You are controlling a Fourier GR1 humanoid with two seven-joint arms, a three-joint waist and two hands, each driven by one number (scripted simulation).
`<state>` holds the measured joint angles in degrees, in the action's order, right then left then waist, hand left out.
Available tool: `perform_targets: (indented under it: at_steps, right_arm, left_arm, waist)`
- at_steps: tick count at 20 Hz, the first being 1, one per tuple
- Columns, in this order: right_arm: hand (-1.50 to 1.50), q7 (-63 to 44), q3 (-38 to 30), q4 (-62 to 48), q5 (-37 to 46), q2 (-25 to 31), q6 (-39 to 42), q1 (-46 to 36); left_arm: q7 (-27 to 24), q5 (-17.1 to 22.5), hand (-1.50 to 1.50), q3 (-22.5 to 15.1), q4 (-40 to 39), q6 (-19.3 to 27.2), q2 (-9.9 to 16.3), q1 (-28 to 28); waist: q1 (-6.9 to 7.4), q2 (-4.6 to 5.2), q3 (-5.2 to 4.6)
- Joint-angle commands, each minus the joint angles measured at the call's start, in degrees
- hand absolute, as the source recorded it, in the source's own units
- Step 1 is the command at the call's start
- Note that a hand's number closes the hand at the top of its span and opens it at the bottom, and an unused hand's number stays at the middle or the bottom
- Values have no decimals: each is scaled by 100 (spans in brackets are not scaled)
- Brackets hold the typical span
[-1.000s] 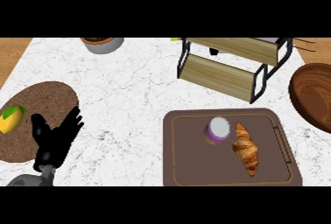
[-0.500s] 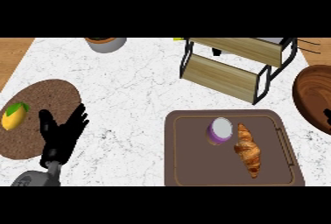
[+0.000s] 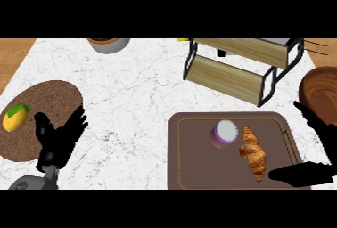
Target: Pick the croissant from the tray and place it in the tiered shelf
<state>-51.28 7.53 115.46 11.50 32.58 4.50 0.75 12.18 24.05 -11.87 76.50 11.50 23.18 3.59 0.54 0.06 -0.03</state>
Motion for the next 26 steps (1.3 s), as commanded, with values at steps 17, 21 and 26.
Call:
perform_targets:
  at_steps: [17, 21, 26]
  right_arm:
    - [-150, -297, 413, -651, 1795, -1054, 415, 105]
    - [-150, -210, 614, -1085, 2306, -1568, 178, -36]
    - [-150, -50, 550, -1651, 2730, -1749, 198, -160]
  left_arm:
    - [147, -408, 0, 898, -172, -667, -194, 29]
    - [538, -891, 0, 562, 239, -193, -662, -10]
    - [132, -942, 0, 946, -342, -701, -601, 81]
  waist:
    - [-62, -9, 3]
    - [-52, -10, 5]
    - [-55, -6, 3]
